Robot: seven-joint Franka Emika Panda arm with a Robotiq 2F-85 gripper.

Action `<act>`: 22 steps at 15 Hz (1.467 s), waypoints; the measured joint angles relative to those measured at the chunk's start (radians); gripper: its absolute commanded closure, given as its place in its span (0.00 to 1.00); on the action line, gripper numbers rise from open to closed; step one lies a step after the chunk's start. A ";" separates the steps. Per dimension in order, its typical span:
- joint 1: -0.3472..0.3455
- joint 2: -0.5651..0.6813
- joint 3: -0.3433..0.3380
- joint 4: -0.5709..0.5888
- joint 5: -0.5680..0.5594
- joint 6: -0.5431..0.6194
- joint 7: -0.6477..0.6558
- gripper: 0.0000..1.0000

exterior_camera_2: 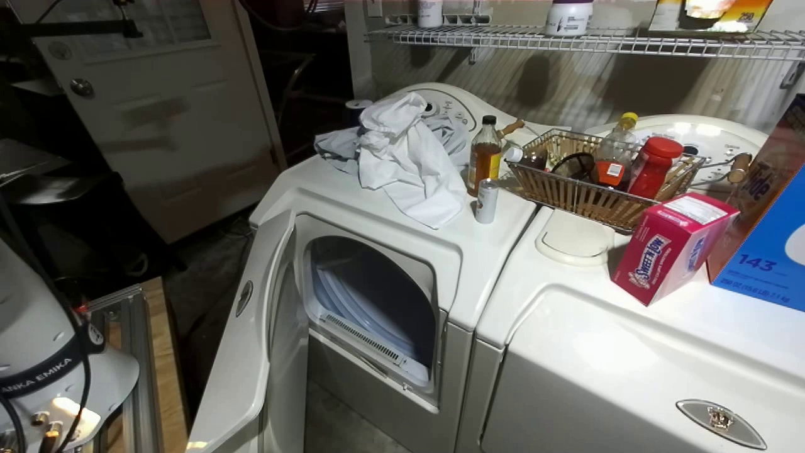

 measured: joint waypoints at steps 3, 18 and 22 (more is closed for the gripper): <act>0.045 -0.072 -0.112 -0.006 -0.114 -0.224 0.111 0.00; -0.300 -0.390 0.079 -0.367 -0.202 -0.899 0.307 0.00; -0.339 -0.421 0.078 -0.457 -0.197 -0.921 0.326 0.00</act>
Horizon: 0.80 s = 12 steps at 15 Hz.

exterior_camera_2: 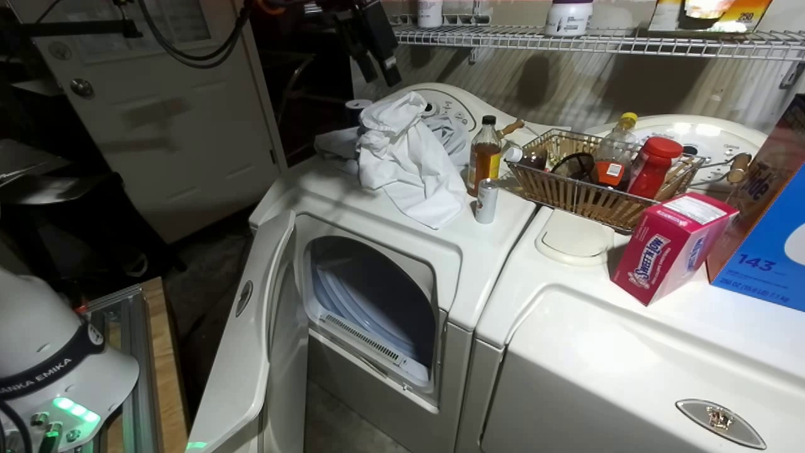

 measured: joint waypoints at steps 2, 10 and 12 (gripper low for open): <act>0.000 -0.007 0.003 -0.006 0.000 0.000 0.006 0.00; -0.001 0.102 -0.049 -0.087 0.394 0.121 -0.194 0.00; -0.001 0.158 -0.055 -0.108 0.472 0.175 -0.284 0.00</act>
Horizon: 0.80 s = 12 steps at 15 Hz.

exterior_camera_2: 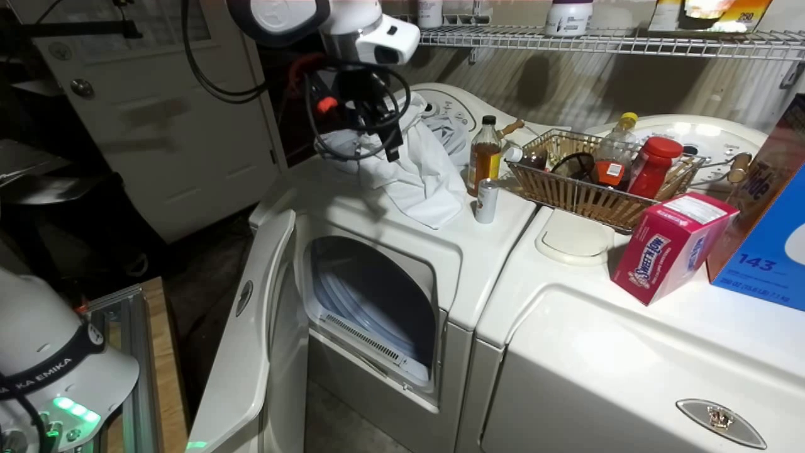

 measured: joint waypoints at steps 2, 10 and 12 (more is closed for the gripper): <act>-0.002 0.058 -0.001 -0.016 0.060 0.076 -0.107 0.00; -0.035 0.170 0.000 -0.004 0.026 0.140 -0.183 0.00; -0.042 0.180 0.009 -0.005 0.046 0.141 -0.183 0.00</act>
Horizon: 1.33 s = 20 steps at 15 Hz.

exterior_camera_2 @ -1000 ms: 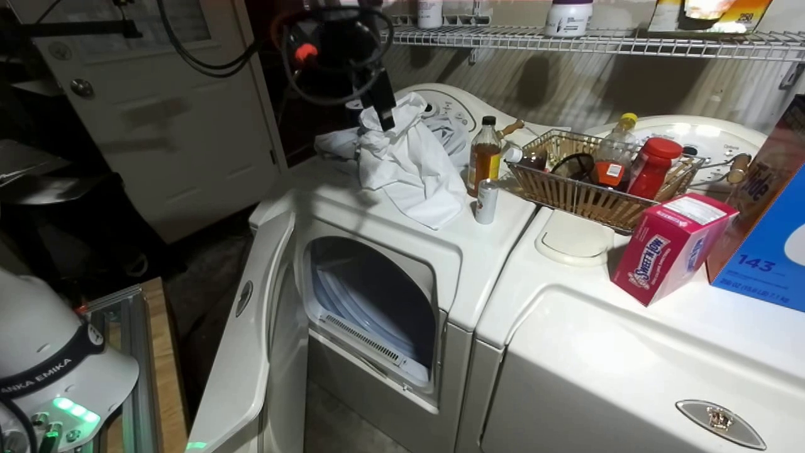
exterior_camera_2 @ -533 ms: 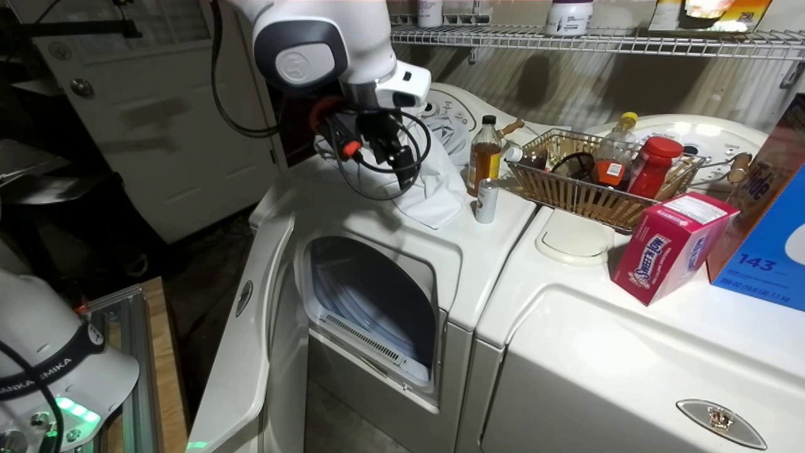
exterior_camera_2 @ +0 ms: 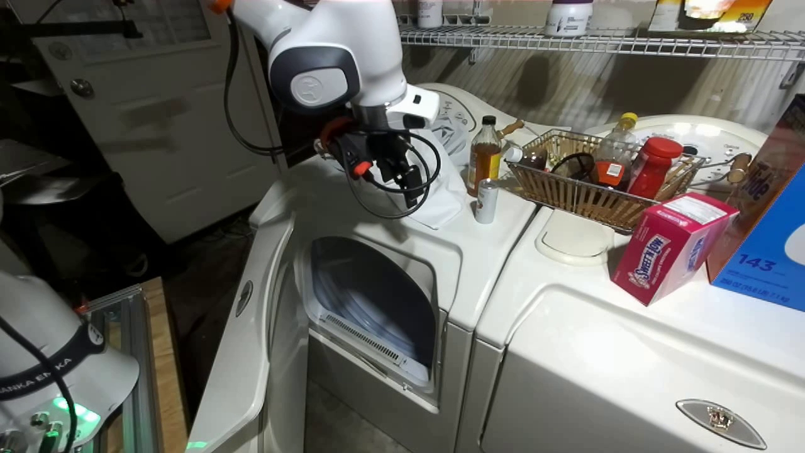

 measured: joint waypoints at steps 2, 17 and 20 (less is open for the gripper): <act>-0.009 0.031 0.009 0.002 0.045 0.017 -0.016 0.00; -0.228 0.342 0.246 0.179 0.298 0.240 -0.237 0.46; -0.245 0.357 0.250 0.188 0.298 0.237 -0.222 0.66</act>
